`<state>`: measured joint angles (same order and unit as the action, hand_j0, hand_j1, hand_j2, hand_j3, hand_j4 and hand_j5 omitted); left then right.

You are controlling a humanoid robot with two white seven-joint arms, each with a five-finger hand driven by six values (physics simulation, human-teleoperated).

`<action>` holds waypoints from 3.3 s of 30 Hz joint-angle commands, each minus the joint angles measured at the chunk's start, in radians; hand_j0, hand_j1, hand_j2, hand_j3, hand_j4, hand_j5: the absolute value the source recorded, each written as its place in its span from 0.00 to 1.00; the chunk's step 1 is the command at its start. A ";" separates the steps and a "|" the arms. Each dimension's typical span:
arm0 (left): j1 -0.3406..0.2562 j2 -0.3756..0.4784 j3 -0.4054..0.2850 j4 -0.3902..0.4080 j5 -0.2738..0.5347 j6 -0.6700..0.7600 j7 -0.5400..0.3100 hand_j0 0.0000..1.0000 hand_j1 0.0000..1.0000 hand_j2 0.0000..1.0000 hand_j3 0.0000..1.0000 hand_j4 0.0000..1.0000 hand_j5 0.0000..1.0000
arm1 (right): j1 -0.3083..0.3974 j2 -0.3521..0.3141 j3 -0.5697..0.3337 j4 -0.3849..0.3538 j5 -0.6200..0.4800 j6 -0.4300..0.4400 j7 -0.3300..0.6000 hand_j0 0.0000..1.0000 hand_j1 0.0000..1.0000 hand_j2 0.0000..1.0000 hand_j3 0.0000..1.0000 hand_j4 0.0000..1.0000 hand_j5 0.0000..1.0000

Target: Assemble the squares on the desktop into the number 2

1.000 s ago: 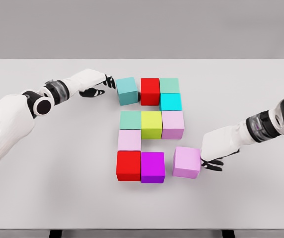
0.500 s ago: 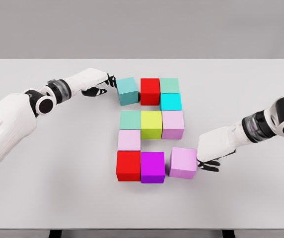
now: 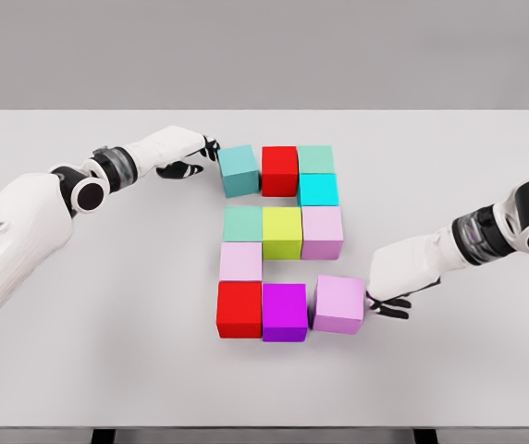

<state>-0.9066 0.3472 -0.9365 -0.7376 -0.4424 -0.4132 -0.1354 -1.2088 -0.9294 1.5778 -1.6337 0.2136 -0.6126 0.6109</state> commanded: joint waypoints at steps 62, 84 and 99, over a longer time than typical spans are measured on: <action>0.067 0.093 0.036 -0.125 0.001 0.001 0.005 0.55 0.55 0.55 0.55 0.55 0.55 | -0.026 0.058 -0.004 0.044 0.000 0.002 0.000 0.10 0.10 0.10 0.10 0.10 0.10; 0.060 0.039 0.041 -0.080 -0.004 0.001 0.005 0.56 0.56 0.56 0.56 0.56 0.56 | -0.028 0.069 -0.005 0.043 -0.003 0.002 0.000 0.10 0.10 0.10 0.10 0.10 0.10; 0.057 0.021 0.045 -0.069 -0.021 0.001 0.005 0.56 0.56 0.56 0.56 0.56 0.56 | -0.055 -0.002 -0.076 0.248 0.000 0.002 0.000 0.36 0.36 0.36 0.36 0.36 0.36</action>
<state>-0.8498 0.3720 -0.8957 -0.8068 -0.4587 -0.4131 -0.1308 -1.2656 -0.9088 1.5290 -1.4133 0.2179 -0.6127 0.6109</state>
